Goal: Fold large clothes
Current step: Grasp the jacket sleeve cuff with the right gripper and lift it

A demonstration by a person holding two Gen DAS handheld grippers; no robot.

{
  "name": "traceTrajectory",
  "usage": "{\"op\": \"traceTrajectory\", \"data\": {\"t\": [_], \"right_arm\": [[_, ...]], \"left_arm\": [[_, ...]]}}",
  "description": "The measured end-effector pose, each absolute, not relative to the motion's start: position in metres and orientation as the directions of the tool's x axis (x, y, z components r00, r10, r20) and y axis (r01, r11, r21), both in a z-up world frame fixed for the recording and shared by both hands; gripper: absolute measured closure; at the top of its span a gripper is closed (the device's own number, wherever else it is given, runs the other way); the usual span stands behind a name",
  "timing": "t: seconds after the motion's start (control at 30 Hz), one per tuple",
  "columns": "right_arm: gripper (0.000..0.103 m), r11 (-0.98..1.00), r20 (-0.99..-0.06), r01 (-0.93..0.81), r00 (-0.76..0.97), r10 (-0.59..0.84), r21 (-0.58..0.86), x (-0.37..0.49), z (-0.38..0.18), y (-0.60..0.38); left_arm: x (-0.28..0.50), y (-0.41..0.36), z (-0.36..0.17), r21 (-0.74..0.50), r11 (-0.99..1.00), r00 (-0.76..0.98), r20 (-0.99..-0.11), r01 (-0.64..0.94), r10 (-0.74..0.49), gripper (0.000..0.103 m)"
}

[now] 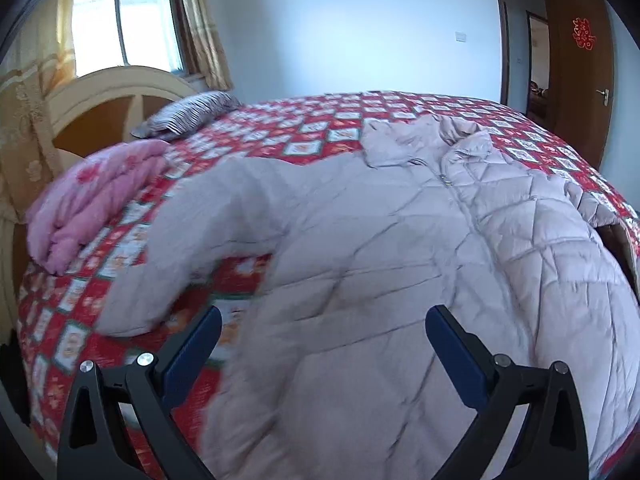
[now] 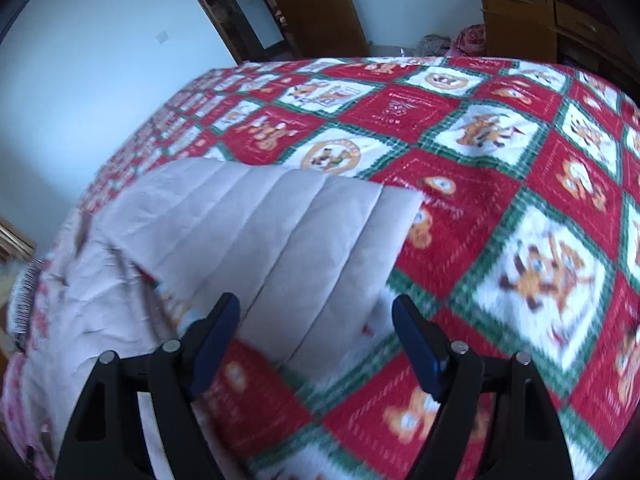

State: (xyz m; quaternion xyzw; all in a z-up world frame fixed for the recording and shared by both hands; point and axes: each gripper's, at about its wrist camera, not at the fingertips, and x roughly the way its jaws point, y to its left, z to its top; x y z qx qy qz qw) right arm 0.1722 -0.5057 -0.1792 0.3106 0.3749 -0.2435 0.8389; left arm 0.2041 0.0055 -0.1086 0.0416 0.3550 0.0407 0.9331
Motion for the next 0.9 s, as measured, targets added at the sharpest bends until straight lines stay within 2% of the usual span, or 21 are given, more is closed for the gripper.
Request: {"op": "traceTrajectory", "data": {"t": [0.1,0.13,0.17,0.2,0.23,0.27,0.43,0.63,0.9], "right_arm": [[0.022,0.701,-0.785,0.641,0.59,-0.188,0.314,0.186,-0.188,-0.507],[0.028,0.714,-0.779,0.639,0.59,-0.215,0.287,0.189,-0.188,-0.506],[0.047,0.727,-0.776,0.638,0.583,-0.242,0.253,0.192,-0.187,-0.506],[0.061,0.732,-0.773,0.64,0.578,-0.26,0.232,0.194,-0.187,-0.507],[0.081,0.735,-0.769,0.636,0.583,-0.261,0.233,0.195,-0.189,-0.513],[0.086,0.737,-0.764,0.628,0.596,-0.248,0.25,0.197,-0.188,-0.52],[0.093,0.744,-0.735,0.642,0.594,-0.328,0.186,0.205,-0.175,-0.545],[0.094,0.75,-0.688,0.644,0.612,-0.39,0.148,0.22,-0.146,-0.569],[0.094,0.838,-0.578,0.538,0.714,-0.396,0.09,0.25,-0.09,-0.53]], "left_arm": [[0.227,-0.007,-0.125,0.103,0.994,0.726,-0.68,-0.037,0.097,0.001],[0.233,-0.008,-0.13,0.116,0.992,0.724,-0.681,-0.042,0.11,0.001],[0.241,-0.009,-0.138,0.135,0.99,0.717,-0.685,-0.05,0.129,0.001],[0.246,-0.009,-0.144,0.148,0.987,0.712,-0.687,-0.06,0.146,0.001],[0.252,-0.006,-0.152,0.168,0.983,0.701,-0.691,-0.081,0.176,0.001],[0.255,-0.003,-0.157,0.175,0.98,0.692,-0.697,-0.093,0.19,0.001],[0.26,0.02,-0.178,0.162,0.979,0.656,-0.726,-0.125,0.204,0.001],[0.261,0.039,-0.184,0.151,0.983,0.664,-0.725,-0.107,0.183,0.001],[0.259,0.034,-0.15,0.13,0.986,0.692,-0.702,-0.109,0.169,0.001]]}}
